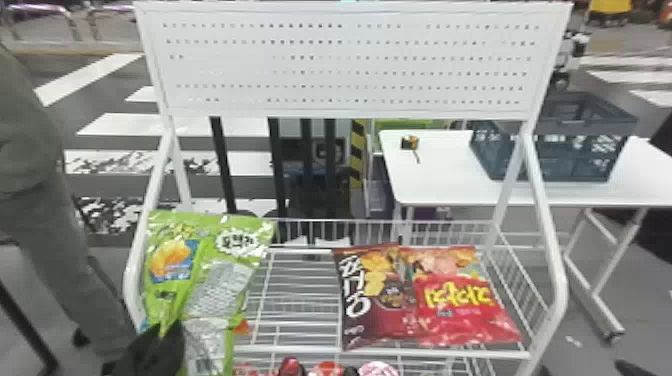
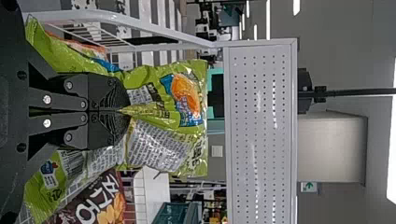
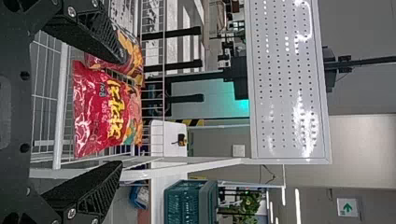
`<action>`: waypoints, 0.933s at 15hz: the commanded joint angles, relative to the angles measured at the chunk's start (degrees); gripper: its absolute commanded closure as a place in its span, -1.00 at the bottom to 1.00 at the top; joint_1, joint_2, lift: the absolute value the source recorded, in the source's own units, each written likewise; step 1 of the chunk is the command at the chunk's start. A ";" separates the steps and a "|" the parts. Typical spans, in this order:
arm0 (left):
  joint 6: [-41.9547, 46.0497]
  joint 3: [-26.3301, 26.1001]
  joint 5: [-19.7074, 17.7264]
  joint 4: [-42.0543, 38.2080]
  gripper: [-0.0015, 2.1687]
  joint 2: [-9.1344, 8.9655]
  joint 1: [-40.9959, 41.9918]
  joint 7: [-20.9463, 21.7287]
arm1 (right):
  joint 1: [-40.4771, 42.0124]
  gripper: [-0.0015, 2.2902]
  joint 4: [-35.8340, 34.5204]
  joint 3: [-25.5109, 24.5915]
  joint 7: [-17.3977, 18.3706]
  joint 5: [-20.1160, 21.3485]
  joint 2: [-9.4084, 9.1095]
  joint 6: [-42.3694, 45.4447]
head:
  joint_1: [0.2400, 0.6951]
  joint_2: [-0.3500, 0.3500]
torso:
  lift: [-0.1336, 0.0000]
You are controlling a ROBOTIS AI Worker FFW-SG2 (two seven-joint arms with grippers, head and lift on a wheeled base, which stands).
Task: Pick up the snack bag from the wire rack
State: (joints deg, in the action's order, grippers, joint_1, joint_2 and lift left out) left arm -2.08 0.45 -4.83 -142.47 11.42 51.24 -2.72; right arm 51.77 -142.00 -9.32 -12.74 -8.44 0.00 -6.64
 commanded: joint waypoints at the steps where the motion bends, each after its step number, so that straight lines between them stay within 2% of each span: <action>1: -0.17 -0.01 0.00 0.00 0.68 0.00 0.00 0.00 | 0.00 -0.88 -0.03 0.00 0.00 0.00 -0.05 0.00 | 0.14 0.00 | 1.00; 9: 0.00 -0.01 0.00 -0.17 0.68 0.18 0.09 0.00 | 0.00 -0.88 -0.30 -0.09 0.09 -0.26 -0.05 0.18 | 0.14 0.00 | 1.00; 12: 0.00 -0.63 0.35 -0.26 0.68 0.18 0.27 0.00 | -9.05 -0.88 8.23 1.05 1.76 1.49 -0.05 2.64 | 0.14 0.00 | 1.00; 14: 0.00 -0.98 0.61 -0.26 0.68 0.09 0.27 0.00 | -18.02 -0.88 14.73 2.37 1.76 2.20 -0.05 -1.93 | 0.14 0.00 | 1.00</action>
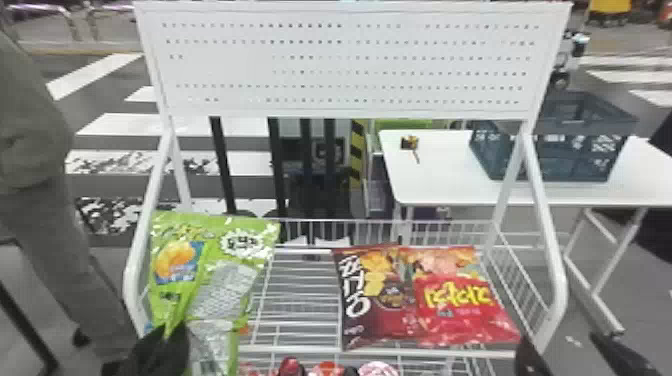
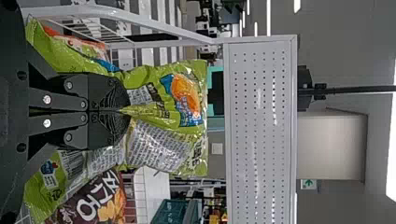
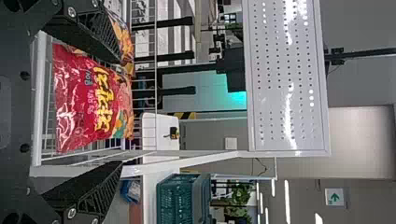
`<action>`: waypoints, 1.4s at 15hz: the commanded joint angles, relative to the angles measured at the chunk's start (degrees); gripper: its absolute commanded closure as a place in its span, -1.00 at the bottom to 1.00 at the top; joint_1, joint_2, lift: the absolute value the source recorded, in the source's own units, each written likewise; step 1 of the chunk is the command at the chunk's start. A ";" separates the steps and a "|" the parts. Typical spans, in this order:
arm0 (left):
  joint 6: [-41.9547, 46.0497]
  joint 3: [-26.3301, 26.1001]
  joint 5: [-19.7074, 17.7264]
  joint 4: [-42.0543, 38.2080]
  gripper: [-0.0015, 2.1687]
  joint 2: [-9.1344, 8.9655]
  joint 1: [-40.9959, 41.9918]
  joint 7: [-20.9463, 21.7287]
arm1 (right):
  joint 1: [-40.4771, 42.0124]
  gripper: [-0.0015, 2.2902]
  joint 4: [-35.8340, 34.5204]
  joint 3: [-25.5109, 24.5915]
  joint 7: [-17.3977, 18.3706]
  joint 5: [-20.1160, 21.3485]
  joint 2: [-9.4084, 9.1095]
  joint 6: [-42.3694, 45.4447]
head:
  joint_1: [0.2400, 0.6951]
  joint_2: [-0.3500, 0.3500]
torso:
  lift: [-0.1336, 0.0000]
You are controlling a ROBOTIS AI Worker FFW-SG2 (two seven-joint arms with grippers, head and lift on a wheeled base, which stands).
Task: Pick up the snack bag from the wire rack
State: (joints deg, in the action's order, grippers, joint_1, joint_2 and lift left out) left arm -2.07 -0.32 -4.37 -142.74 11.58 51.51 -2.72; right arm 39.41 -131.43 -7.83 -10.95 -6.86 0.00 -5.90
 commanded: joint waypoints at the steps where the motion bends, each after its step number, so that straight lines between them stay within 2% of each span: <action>1: 0.00 -0.21 0.15 0.01 0.68 -0.07 0.08 0.00 | -9.97 -0.88 8.12 1.68 -0.03 1.32 -0.05 -3.55 | 0.14 0.00 | 1.00; 5: 0.00 -0.82 1.03 0.01 0.68 -0.24 0.26 0.00 | -23.77 -0.87 21.39 2.91 -1.44 3.34 -0.05 -8.47 | 0.14 0.00 | 1.00; 9: -0.18 -0.82 1.21 0.19 0.68 -0.42 -0.18 0.00 | -32.21 -0.87 32.11 2.64 -1.97 6.24 -0.05 -10.93 | 0.14 0.00 | 1.00; 13: -0.35 -0.82 1.12 0.62 0.68 -0.33 -0.53 0.00 | -36.07 -0.87 37.91 2.38 -3.72 8.35 -0.05 -13.04 | 0.14 0.00 | 1.00; 14: -0.35 -0.82 1.12 0.71 0.68 -0.33 -0.62 0.00 | -36.43 -0.79 38.26 2.38 -4.25 8.53 -0.05 -14.10 | 0.14 0.00 | 1.00; 15: -0.35 -0.82 1.12 0.71 0.68 -0.33 -0.62 0.00 | -36.60 -0.60 38.26 2.38 -4.95 8.79 -0.05 -15.15 | 0.14 0.00 | 1.00; 16: -0.35 -0.82 1.12 0.71 0.68 -0.33 -0.62 0.00 | -36.60 -0.09 37.91 2.47 -5.13 9.14 -0.05 -15.50 | 0.14 0.00 | 1.00; 17: -0.35 -0.82 1.12 0.71 0.68 -0.33 -0.62 0.00 | -36.43 0.58 37.30 2.64 -4.87 9.06 -0.05 -15.86 | 0.14 0.00 | 1.00; 18: -0.35 -0.91 1.12 0.71 0.68 -0.33 -0.71 0.00 | -36.25 0.92 36.86 2.73 -4.34 8.97 -0.05 -16.21 | 0.14 0.00 | 1.00; 21: -0.53 -0.91 1.12 0.71 0.68 -0.24 -0.79 0.00 | -35.64 0.96 35.54 2.82 -3.20 8.97 -0.05 -17.26 | 0.14 0.00 | 1.00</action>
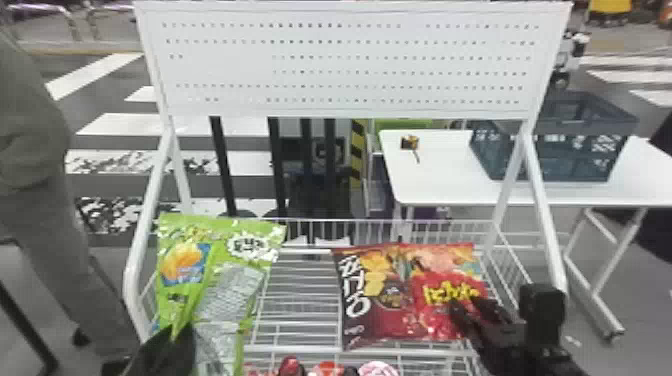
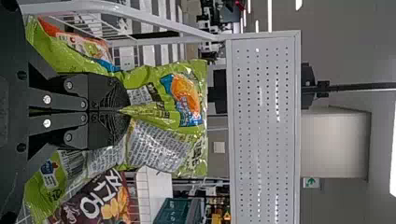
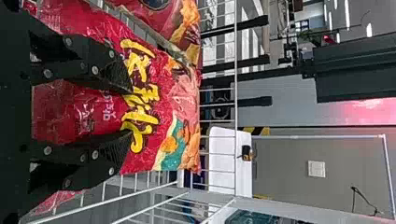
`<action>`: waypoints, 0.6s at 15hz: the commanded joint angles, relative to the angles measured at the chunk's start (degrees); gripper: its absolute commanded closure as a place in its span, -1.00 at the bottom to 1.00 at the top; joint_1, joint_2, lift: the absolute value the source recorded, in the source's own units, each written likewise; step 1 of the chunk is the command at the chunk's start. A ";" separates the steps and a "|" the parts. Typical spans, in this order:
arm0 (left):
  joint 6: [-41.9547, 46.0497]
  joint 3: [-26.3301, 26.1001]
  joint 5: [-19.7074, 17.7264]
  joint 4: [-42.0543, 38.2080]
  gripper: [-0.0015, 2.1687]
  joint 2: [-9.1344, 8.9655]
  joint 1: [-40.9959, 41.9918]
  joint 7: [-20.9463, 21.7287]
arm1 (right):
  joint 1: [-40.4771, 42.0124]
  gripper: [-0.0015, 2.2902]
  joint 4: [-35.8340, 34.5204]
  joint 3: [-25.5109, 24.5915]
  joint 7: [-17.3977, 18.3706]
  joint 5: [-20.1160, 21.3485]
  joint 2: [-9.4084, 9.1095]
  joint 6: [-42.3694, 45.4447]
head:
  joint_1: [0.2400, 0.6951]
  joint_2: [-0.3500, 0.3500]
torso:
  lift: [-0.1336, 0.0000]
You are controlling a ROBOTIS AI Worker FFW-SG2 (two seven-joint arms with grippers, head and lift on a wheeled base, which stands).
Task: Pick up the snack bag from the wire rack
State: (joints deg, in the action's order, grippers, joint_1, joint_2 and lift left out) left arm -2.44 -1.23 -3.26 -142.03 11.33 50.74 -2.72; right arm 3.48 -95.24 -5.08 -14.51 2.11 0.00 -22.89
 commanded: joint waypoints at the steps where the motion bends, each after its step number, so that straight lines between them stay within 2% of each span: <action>1: -0.16 0.00 -0.08 0.00 0.68 0.01 -0.02 0.00 | 0.74 0.96 -1.61 0.16 0.45 0.00 -0.05 -0.45 | 0.14 0.00 | 1.00; 5: -0.16 -0.09 -0.08 0.00 0.68 0.10 0.06 0.00 | 3.82 0.96 -7.41 0.60 2.47 -0.53 -0.05 -0.28 | 0.14 0.00 | 1.00; 9: 0.01 -0.44 -0.08 -0.09 0.68 0.27 -0.02 0.00 | 11.20 0.96 -20.60 1.39 4.32 -1.15 -0.05 0.78 | 0.14 0.00 | 1.00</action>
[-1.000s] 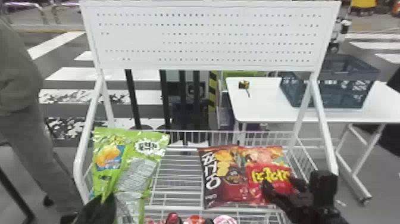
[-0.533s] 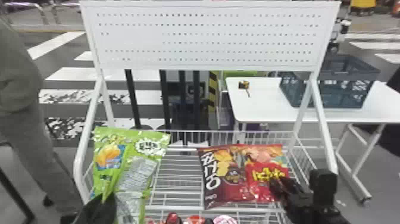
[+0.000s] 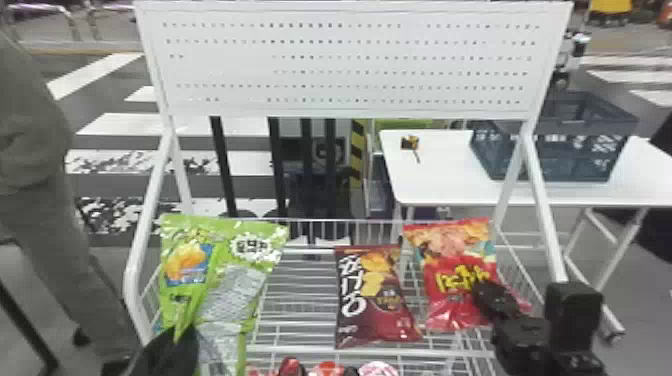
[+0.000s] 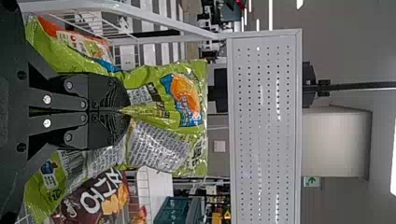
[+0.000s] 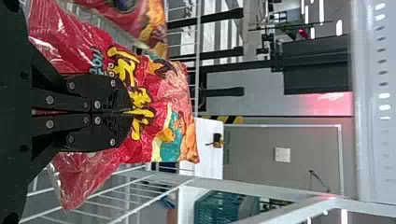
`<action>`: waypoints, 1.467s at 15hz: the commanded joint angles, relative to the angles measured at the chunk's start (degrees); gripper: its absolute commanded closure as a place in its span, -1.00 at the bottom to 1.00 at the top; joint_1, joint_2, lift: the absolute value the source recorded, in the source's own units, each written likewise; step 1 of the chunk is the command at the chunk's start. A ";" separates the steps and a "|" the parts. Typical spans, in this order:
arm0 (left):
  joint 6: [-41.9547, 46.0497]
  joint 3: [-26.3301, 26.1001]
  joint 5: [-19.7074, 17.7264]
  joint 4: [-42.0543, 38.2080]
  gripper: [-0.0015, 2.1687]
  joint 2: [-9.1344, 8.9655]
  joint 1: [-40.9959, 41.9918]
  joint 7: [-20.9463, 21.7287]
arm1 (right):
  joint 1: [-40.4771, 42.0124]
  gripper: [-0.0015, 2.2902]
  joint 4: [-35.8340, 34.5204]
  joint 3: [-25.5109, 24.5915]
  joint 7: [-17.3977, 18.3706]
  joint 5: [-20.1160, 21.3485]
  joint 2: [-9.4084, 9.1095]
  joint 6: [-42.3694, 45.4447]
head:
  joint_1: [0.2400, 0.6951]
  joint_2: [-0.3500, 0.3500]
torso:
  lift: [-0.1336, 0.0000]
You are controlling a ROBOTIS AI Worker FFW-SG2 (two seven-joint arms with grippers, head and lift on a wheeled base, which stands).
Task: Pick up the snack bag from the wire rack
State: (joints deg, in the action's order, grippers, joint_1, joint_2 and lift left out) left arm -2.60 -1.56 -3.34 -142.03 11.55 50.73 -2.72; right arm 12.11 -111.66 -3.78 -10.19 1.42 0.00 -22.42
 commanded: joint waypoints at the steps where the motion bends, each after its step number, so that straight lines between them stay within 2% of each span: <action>1: 0.17 -0.11 0.00 -0.17 0.68 0.14 0.07 0.00 | 4.94 0.96 -7.25 0.00 -0.10 -1.42 -0.05 0.84 | 0.14 0.00 | 1.00; 4: 0.17 -0.03 -0.09 -0.44 0.68 0.40 0.07 0.00 | 14.17 0.96 -14.81 -0.62 -0.18 -3.18 -0.05 5.24 | 0.14 0.00 | 1.00; 6: 0.17 -0.03 -0.09 -0.70 0.68 0.49 0.16 0.00 | 22.16 0.96 -19.21 -1.23 -0.18 -4.41 -0.05 12.79 | 0.14 0.00 | 1.00; 9: 0.35 0.33 -0.18 -0.97 0.68 0.49 0.42 -0.27 | 32.45 0.96 -23.95 -3.78 -0.45 -7.04 -0.05 19.65 | 0.14 0.00 | 1.00; 12: 0.53 0.77 -0.62 -0.79 0.68 0.40 0.16 -0.35 | 40.09 0.96 -27.38 -5.45 -0.89 -7.22 -0.05 23.17 | 0.14 0.00 | 1.00; 22: 0.70 0.85 -0.53 -0.88 0.68 0.31 0.25 -0.53 | 41.94 0.96 -28.79 -4.84 -1.15 -7.75 -0.05 22.99 | 0.14 0.00 | 1.00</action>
State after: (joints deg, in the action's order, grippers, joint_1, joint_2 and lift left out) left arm -1.89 -0.71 -3.87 -142.93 11.79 51.05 -3.25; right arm 53.91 -140.36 -8.62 -11.27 -5.70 0.00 0.73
